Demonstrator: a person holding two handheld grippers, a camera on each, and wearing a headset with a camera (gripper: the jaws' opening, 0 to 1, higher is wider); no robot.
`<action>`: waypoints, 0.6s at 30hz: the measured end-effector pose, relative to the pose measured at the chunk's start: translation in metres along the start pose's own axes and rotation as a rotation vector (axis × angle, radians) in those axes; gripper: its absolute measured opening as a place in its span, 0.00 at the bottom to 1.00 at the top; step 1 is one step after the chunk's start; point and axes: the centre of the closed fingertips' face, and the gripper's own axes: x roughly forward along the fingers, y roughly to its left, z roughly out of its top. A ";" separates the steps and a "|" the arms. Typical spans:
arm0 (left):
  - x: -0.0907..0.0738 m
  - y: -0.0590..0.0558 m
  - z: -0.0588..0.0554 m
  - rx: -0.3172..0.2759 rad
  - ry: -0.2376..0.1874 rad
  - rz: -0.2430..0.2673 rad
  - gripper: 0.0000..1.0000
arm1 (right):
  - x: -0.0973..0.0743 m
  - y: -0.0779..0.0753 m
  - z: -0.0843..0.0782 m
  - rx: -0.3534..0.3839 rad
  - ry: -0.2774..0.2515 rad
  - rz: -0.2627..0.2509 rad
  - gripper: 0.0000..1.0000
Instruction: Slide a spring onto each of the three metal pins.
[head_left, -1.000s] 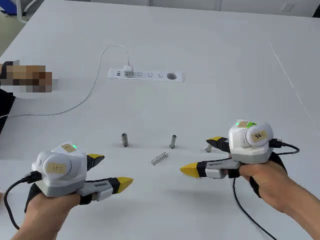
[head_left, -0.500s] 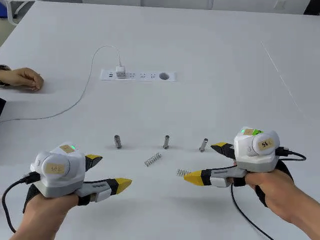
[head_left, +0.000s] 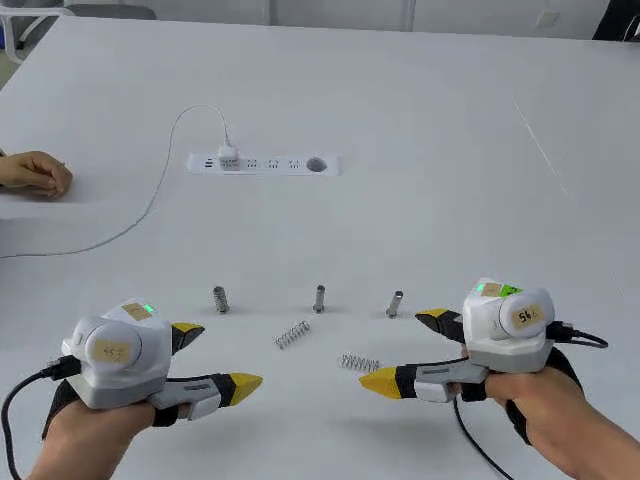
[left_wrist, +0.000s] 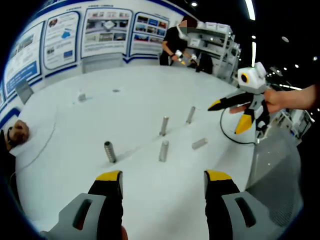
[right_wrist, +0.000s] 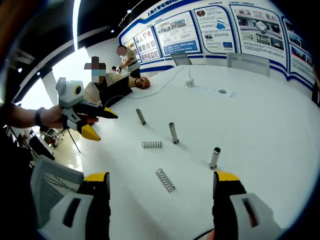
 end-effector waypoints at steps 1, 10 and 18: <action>0.001 -0.001 0.001 0.003 0.001 -0.002 0.67 | -0.001 0.000 0.000 0.001 -0.001 0.000 0.86; 0.017 -0.007 0.009 0.031 0.011 -0.026 0.67 | -0.011 -0.001 -0.005 0.006 -0.001 -0.002 0.86; 0.031 -0.012 0.013 0.055 0.023 -0.044 0.66 | -0.017 0.001 -0.009 0.007 -0.001 0.000 0.87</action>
